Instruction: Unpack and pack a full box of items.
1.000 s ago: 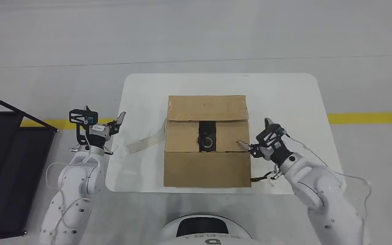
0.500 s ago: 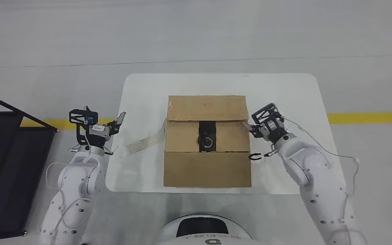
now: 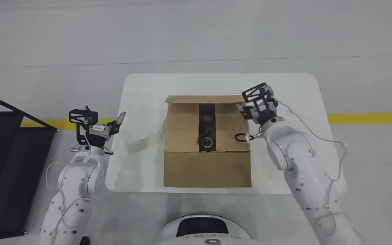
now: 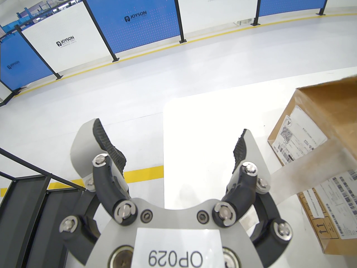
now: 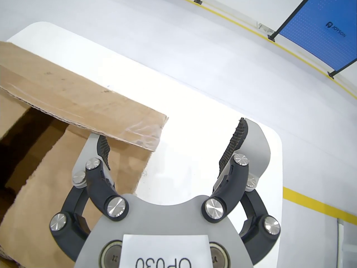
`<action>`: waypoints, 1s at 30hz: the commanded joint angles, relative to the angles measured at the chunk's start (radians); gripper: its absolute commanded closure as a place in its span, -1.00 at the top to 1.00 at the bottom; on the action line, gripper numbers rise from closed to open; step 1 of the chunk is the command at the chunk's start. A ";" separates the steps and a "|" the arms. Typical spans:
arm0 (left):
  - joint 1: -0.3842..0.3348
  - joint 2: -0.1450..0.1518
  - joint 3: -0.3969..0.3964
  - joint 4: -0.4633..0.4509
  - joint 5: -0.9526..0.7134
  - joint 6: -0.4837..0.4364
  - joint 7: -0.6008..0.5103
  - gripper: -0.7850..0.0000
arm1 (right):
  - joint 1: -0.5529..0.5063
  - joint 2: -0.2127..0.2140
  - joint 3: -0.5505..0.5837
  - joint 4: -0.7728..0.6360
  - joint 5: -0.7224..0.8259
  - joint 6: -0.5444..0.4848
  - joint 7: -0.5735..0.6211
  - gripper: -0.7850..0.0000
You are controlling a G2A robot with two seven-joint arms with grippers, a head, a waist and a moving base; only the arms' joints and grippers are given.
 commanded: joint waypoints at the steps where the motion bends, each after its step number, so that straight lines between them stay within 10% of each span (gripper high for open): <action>1: 0.000 0.000 0.000 0.000 0.000 0.000 0.000 1.00 | 0.088 -0.013 -0.036 0.056 0.023 0.032 0.054 1.00; 8: 0.000 0.000 0.000 0.000 0.000 0.000 0.000 1.00 | 0.418 -0.066 -0.162 0.356 0.161 0.079 0.367 1.00; 19: 0.000 0.000 0.000 0.000 0.000 0.000 0.000 1.00 | 0.601 -0.118 -0.266 0.555 0.193 0.161 0.603 1.00; 30: 0.000 0.000 0.000 0.000 0.000 0.000 0.000 1.00 | 0.412 -0.103 -0.131 0.205 0.358 0.080 0.345 1.00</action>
